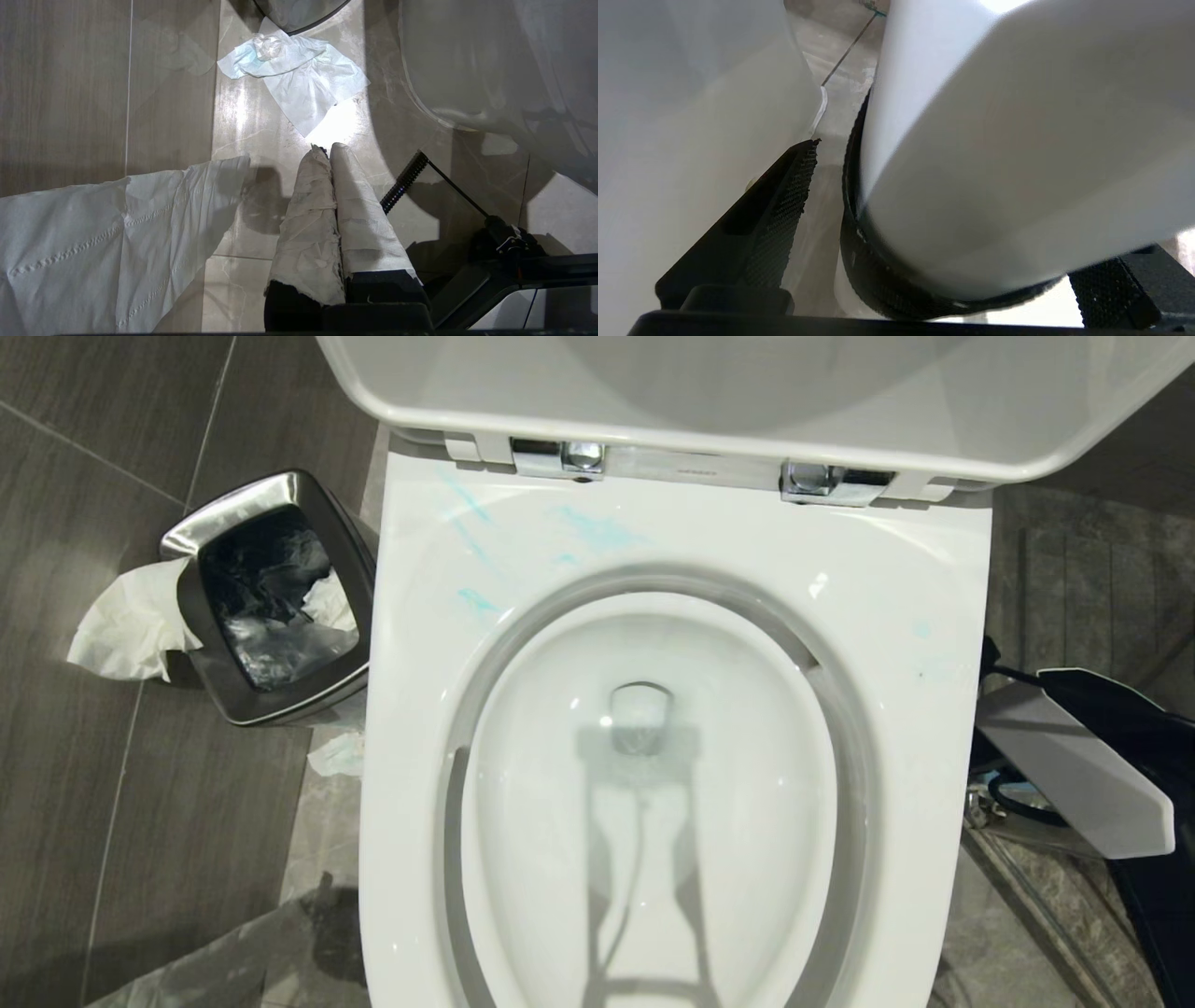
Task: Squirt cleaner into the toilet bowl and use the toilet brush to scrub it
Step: Pour in the cleaning agent
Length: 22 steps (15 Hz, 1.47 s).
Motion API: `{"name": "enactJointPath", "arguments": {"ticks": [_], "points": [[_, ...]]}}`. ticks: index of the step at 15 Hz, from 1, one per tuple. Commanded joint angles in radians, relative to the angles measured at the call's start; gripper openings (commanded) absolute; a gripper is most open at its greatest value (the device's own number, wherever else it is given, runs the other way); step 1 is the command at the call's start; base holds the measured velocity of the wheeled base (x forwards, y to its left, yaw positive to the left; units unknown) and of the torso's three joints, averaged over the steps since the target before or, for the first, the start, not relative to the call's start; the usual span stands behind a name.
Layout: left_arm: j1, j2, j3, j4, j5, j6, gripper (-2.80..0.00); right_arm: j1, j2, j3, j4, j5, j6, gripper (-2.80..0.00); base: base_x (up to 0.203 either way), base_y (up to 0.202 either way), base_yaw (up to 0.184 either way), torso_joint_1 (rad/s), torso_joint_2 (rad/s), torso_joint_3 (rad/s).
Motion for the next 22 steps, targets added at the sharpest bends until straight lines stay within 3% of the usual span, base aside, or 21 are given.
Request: {"name": "enactJointPath", "arguments": {"ticks": [1,15,16,22], "points": [[0.0,0.002,0.002,0.0,-0.001,0.001,-2.8,0.0,0.023,-0.03,-0.009,0.002,-0.002,0.0,0.0,0.0,0.0,0.0,0.0,0.0],[0.0,0.002,0.002,0.0,-0.001,0.001,-2.8,0.0,0.108,-0.228,-0.009,0.005,-0.013,0.0,0.0,0.0,0.0,0.0,0.0,0.0],[0.0,0.002,0.002,0.0,0.001,0.001,-2.8,0.0,0.114,-0.249,-0.009,0.005,-0.014,-2.8,0.0,0.0,0.0,0.0,0.0,0.0],[0.0,0.002,0.002,0.0,-0.001,0.001,-2.8,-0.001,0.116,-0.26,-0.009,0.002,-0.016,-2.8,0.0,0.0,0.0,0.0,0.0,0.0]]}}
